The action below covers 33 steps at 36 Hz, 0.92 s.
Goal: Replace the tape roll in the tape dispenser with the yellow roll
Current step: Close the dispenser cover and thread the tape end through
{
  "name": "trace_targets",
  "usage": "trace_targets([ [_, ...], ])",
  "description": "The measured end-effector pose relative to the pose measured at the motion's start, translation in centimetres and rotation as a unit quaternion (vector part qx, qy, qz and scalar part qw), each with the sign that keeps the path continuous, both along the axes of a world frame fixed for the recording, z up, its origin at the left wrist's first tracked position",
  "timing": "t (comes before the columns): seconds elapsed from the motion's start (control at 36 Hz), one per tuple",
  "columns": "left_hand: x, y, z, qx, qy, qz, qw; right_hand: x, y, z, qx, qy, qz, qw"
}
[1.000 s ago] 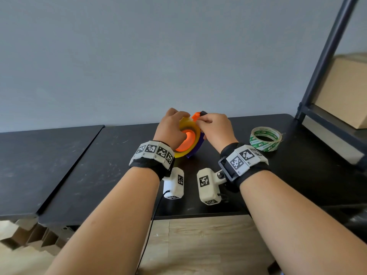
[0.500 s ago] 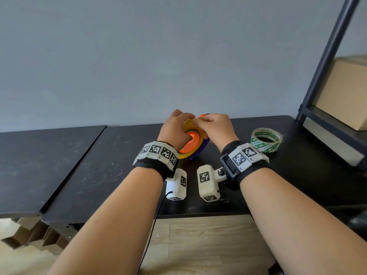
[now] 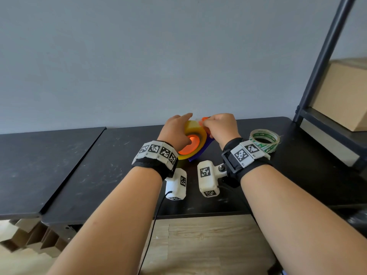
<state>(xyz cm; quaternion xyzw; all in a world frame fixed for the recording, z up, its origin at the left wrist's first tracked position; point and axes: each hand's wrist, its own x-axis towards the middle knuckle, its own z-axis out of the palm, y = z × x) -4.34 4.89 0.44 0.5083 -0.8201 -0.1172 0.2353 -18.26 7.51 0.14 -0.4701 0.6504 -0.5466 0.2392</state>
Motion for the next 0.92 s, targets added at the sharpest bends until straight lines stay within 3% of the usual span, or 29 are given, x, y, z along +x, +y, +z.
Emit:
trace_targets([
  [0.14,-0.3,-0.1,-0.1,-0.006,-0.012,0.0,1.0,-0.6,0.2,-0.3,0.002,0.015,-0.021,1.0],
  [0.36,-0.3,0.0,0.1,-0.018,-0.029,0.006,0.999,-0.9,1.2,1.7,0.068,-0.009,0.036,0.997],
  [0.5,-0.5,0.3,0.3,-0.017,-0.045,0.006,0.999,-0.7,1.2,1.8,0.052,-0.019,0.053,0.997],
  [0.72,-0.3,0.8,0.6,0.005,-0.038,0.006,0.999,-0.9,0.3,1.0,0.057,0.084,0.038,0.994],
  [0.92,-0.4,1.0,0.8,0.018,-0.011,0.018,1.0,-0.7,0.1,1.1,0.055,0.124,0.012,0.991],
])
